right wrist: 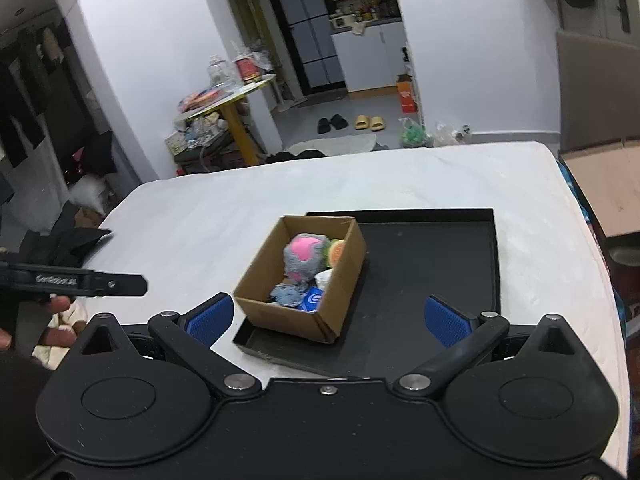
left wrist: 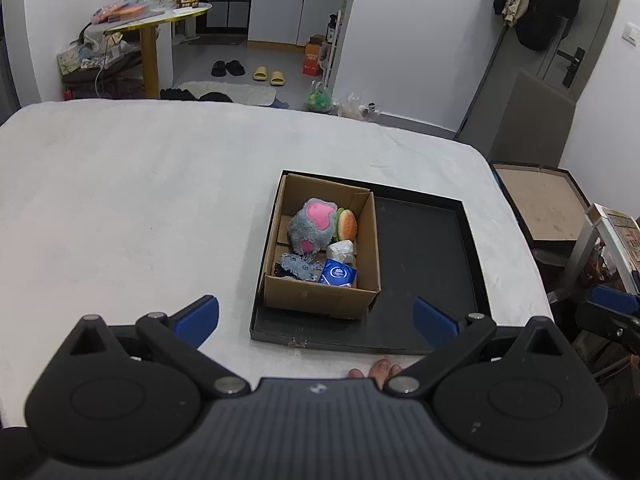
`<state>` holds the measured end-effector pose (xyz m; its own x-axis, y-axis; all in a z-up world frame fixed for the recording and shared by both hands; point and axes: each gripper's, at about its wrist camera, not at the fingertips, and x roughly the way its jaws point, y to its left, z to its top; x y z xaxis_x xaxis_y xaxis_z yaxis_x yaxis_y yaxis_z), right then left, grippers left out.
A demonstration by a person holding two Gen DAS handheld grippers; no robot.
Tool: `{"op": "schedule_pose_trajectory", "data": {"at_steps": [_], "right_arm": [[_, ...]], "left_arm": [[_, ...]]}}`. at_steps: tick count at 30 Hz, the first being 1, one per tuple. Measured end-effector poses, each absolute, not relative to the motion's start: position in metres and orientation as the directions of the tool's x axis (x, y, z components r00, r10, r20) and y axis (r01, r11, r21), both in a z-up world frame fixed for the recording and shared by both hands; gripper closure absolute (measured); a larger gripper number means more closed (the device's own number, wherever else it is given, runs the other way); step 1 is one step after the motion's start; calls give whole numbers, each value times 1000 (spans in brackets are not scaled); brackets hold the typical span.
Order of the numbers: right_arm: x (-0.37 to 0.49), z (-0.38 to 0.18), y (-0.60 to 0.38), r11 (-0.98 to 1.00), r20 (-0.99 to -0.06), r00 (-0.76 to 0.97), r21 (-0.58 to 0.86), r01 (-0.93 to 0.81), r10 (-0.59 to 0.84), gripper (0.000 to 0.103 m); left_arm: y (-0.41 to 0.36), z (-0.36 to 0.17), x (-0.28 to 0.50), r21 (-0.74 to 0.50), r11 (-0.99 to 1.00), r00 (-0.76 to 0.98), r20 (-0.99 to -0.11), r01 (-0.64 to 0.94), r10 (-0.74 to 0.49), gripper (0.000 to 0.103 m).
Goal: Organize soft objects
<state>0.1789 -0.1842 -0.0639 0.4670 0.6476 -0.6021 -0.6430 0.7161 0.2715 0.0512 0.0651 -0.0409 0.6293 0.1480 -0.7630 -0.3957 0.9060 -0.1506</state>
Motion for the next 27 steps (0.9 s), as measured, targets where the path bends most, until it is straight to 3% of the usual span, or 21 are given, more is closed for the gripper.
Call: {"op": "schedule_pose_trajectory", "data": {"at_steps": [27], "right_arm": [[137,-23,-178,749,-617,512,202,-631,598,0]], "left_arm": [[25,-7,26,-86,956,676,-725,-279,132,0]]}}
